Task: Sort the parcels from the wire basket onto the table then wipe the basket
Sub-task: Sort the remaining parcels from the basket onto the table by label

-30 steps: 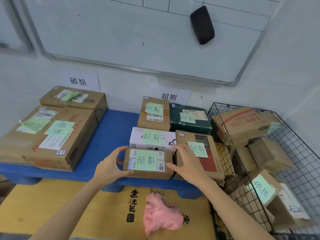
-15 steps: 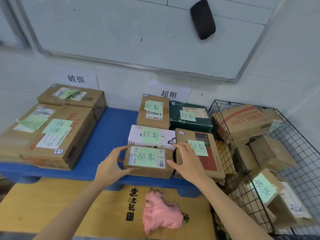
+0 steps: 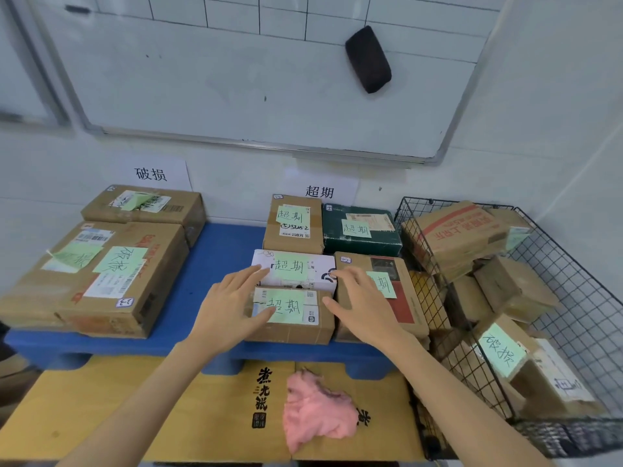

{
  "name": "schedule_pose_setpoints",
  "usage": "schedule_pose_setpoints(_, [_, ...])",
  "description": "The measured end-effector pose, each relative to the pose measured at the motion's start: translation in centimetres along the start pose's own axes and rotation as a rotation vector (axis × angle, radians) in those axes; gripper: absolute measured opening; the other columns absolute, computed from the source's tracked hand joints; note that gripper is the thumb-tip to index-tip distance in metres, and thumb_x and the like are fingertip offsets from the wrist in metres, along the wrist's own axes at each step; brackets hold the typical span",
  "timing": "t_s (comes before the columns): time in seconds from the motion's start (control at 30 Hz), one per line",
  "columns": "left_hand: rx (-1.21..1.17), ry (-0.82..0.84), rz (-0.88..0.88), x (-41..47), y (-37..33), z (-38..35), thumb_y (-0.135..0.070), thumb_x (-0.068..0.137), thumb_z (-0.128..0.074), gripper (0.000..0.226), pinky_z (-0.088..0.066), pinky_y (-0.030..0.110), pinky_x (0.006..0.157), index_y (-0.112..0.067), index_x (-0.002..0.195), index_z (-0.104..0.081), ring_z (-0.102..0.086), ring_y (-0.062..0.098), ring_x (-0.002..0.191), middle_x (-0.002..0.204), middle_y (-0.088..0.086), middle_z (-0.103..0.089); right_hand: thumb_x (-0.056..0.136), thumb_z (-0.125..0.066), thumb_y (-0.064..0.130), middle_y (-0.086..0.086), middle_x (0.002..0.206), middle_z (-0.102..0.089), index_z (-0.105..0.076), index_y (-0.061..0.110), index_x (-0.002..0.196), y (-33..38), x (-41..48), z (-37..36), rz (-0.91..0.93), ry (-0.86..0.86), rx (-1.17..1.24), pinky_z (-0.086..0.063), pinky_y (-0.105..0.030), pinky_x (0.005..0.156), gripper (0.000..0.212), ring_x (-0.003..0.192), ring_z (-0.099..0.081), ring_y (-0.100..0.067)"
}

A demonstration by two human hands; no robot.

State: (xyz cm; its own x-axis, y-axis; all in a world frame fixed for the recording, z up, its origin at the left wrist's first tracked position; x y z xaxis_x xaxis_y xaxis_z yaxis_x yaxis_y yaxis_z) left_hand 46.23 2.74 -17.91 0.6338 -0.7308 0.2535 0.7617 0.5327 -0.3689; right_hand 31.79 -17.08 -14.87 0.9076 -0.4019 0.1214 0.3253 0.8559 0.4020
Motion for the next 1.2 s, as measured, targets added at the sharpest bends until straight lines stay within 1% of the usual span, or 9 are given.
schedule_pose_setpoints(0.23, [0.06, -0.066, -0.115, 2.1, -6.8, 2.7, -0.068, 0.086, -0.034, 0.073, -0.034, 0.036, 0.106, -0.033, 0.15, -0.036, -0.041, 0.017, 0.134, 0.154, -0.012, -0.038, 0.098, -0.048, 0.051, 0.002, 0.154, -0.03, -0.035, 0.026, 0.15, 1.0, -1.5, 6.6, 0.042, -0.08, -0.091, -0.031, -0.035, 0.111, 0.059, 0.144, -0.025, -0.015])
schedule_pose_setpoints(0.33, [0.057, -0.089, -0.159, 3.2, -10.2, 3.1, -0.067, 0.086, -0.035, 0.071, -0.034, 0.039, 0.108, -0.035, 0.15, -0.035, -0.041, 0.018, 0.136, 0.155, -0.01, -0.037, 0.098, -0.048, 0.05, 0.002, 0.153, -0.033, -0.035, 0.025, 0.15, 0.0, -2.5, 9.6, 0.039, -0.131, -0.104, -0.032, -0.036, 0.111, 0.059, 0.142, -0.027, -0.015])
schedule_pose_setpoints(0.43, [0.047, -0.084, -0.168, 4.6, -13.8, 2.7, -0.072, 0.084, -0.029, 0.077, -0.027, 0.04, 0.114, -0.036, 0.152, -0.03, -0.033, 0.019, 0.143, 0.159, -0.01, -0.03, 0.098, -0.049, 0.049, 0.002, 0.153, -0.032, -0.035, 0.024, 0.149, -2.0, -3.5, 12.7, 0.051, -0.164, -0.127, -0.034, -0.039, 0.112, 0.058, 0.142, -0.028, -0.016])
schedule_pose_setpoints(0.5, [0.029, -0.085, -0.166, 5.6, -16.6, 2.2, -0.074, 0.083, -0.027, 0.08, -0.024, 0.041, 0.116, -0.036, 0.153, -0.029, -0.029, 0.021, 0.146, 0.16, -0.01, -0.028, 0.098, -0.049, 0.049, 0.001, 0.154, -0.031, -0.034, 0.025, 0.149, -3.8, -4.2, 14.8, 0.062, -0.18, -0.152, -0.034, -0.041, 0.114, 0.058, 0.142, -0.028, -0.017])
schedule_pose_setpoints(0.63, [0.053, -0.129, -0.176, 7.5, -23.1, 1.0, -0.071, 0.081, -0.027, 0.081, -0.028, 0.046, 0.113, -0.033, 0.152, -0.032, -0.032, 0.022, 0.144, 0.159, -0.008, -0.032, 0.099, -0.048, 0.049, 0.001, 0.16, -0.022, -0.028, 0.028, 0.152, -8.9, -5.9, 18.5, 0.073, -0.167, -0.214, -0.027, -0.043, 0.117, 0.061, 0.147, -0.019, -0.018])
schedule_pose_setpoints(0.87, [0.027, -0.181, -0.164, 9.8, -34.4, -2.2, -0.072, 0.085, -0.031, 0.077, -0.032, 0.043, 0.112, -0.032, 0.151, -0.034, -0.035, 0.02, 0.142, 0.158, -0.006, -0.032, 0.097, -0.049, 0.053, 0.004, 0.164, -0.01, -0.02, 0.034, 0.155, -19.2, -9.2, 23.8, 0.052, -0.134, -0.244, -0.025, -0.05, 0.119, 0.067, 0.15, -0.012, -0.019])
schedule_pose_setpoints(0.97, [-0.028, -0.182, -0.094, 10.3, -37.3, -3.4, -0.066, 0.09, -0.045, 0.074, -0.031, 0.043, 0.114, -0.029, 0.152, -0.033, -0.031, 0.019, 0.145, 0.16, -0.003, -0.029, 0.097, -0.05, 0.052, 0.002, 0.164, -0.013, -0.022, 0.031, 0.155, -22.8, -9.7, 25.1, 0.056, -0.12, -0.239, -0.026, -0.051, 0.119, 0.068, 0.15, -0.014, -0.02])
schedule_pose_setpoints(1.07, [-0.025, -0.14, -0.053, 10.7, -39.3, -4.8, -0.069, 0.087, -0.043, 0.079, -0.033, 0.044, 0.115, -0.03, 0.154, -0.028, -0.03, 0.02, 0.146, 0.161, -0.003, -0.027, 0.096, -0.052, 0.052, 0.004, 0.163, -0.014, -0.024, 0.031, 0.154, -25.6, -9.7, 25.7, 0.053, -0.118, -0.22, -0.026, -0.05, 0.116, 0.067, 0.149, -0.016, -0.02])
schedule_pose_setpoints(1.2, [-0.06, -0.08, -0.022, 11.7, -40.9, -6.5, -0.06, 0.091, -0.054, 0.075, -0.037, 0.044, 0.111, -0.032, 0.154, -0.024, -0.031, 0.021, 0.145, 0.162, -0.005, -0.023, 0.096, -0.053, 0.051, 0.005, 0.163, -0.012, -0.024, 0.032, 0.154, -28.5, -8.8, 25.8, 0.005, -0.095, -0.154, -0.025, -0.05, 0.116, 0.068, 0.15, -0.013, -0.019])
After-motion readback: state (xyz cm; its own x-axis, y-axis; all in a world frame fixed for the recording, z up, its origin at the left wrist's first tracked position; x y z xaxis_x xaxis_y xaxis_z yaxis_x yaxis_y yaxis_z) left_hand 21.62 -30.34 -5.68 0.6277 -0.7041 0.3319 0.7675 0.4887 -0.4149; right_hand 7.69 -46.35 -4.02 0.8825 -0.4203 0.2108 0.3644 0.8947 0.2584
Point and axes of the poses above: each hand's wrist, its own x-axis towards the middle knuckle, its own z-axis out of the back of the hand, y = z × x, the point moved 5 cm from there along x, towards the middle knuckle
